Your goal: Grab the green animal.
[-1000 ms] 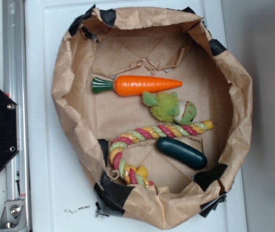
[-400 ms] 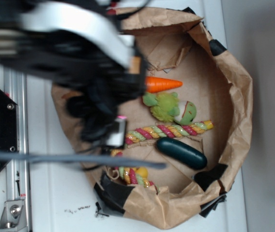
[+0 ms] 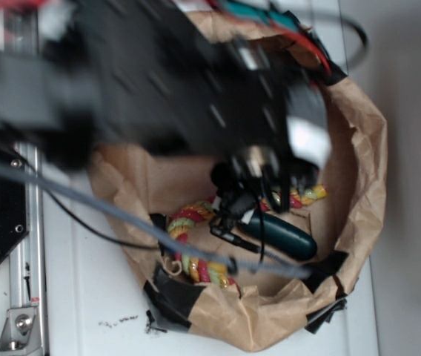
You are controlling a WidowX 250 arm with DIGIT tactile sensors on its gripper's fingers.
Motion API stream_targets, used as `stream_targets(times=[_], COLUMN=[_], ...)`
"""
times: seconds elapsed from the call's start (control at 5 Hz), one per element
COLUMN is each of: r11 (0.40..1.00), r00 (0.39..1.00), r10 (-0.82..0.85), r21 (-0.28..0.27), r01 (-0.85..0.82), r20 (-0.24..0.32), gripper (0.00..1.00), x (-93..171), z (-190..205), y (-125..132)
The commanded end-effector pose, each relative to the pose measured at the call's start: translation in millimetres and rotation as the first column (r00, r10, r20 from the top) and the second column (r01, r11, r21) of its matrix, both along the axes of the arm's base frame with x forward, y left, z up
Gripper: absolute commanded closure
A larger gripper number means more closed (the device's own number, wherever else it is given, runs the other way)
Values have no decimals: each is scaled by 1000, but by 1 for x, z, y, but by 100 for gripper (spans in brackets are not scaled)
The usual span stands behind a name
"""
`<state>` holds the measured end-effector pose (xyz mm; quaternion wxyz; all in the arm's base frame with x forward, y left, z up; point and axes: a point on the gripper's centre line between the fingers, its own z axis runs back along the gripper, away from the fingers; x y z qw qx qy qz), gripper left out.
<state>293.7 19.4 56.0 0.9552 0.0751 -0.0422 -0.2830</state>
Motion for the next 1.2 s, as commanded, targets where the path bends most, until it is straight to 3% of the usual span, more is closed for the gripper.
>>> stream_targets(times=[0.0, 0.2, 0.4, 0.6, 0.8, 1.0], r11=[955, 966, 982, 1000, 986, 931], r00=[953, 965, 983, 998, 989, 924], r10=[-295, -257, -183, -5, 111, 361], r21=[-26, -43, -45, 27, 116, 5], r01=[294, 255, 183, 3, -122, -364], r20=[-63, -45, 5, 69, 95, 130], gripper=[0, 100, 100, 100, 100, 100], x=[0, 3, 7, 9, 7, -5], z=[-38, -30, -2, 48, 97, 140], y=[-12, 1, 7, 8, -1, -3])
